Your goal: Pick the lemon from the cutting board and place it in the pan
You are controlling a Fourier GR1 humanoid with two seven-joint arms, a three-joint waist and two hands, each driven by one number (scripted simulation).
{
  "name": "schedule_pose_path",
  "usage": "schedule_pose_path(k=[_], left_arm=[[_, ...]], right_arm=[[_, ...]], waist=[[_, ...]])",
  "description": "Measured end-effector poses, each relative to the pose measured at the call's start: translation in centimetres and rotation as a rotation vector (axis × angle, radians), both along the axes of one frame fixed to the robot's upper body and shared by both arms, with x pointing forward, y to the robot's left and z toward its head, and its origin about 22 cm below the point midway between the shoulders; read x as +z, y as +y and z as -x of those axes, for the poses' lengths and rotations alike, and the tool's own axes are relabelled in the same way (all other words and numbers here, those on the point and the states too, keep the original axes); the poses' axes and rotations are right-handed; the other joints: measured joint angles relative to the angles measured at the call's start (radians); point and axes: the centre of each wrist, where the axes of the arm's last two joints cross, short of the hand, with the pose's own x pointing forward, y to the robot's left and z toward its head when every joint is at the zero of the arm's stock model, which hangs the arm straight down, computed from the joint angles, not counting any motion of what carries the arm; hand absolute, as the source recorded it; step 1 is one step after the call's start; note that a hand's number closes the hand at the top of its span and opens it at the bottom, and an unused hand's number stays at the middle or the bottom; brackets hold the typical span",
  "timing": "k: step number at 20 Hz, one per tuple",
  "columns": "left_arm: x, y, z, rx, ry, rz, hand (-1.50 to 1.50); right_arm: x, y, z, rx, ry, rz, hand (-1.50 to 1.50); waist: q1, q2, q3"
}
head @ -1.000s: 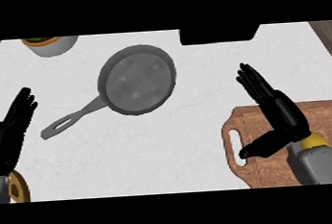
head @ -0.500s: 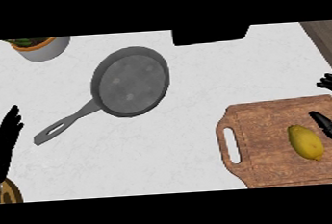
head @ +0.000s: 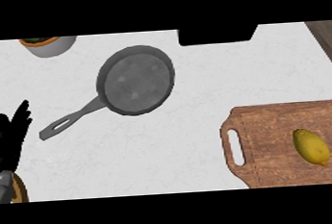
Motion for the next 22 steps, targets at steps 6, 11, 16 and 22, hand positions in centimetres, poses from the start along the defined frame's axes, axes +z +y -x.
schedule_pose_path(k=[6, 11, 16, 22], left_arm=[[0.2, -0.1, -0.3, -0.012, 0.003, 0.002, 0.00], [0.2, 0.3, -0.4, -0.020, 0.004, -0.002, 0.00], [0.0, -0.5, -1.1, -0.026, 0.000, -0.002, 0.00], [0.2, -0.4, -1.1, -0.031, 0.006, 0.008, 0.00]], right_arm=[[6.0, 0.5, -0.3, 0.023, 0.158, 0.395, -1.50], [8.3, 3.4, -0.8, 0.043, 0.285, 0.648, -1.50], [8.7, 6.7, -1.2, 0.056, 0.385, 0.830, -1.50], [6.3, 8.7, -1.2, 0.077, 0.487, 0.937, -1.50]], waist=[[0.012, 0.000, -0.002], [0.022, 0.002, -0.002], [0.028, 0.004, -0.001], [0.030, 0.003, 0.000]])
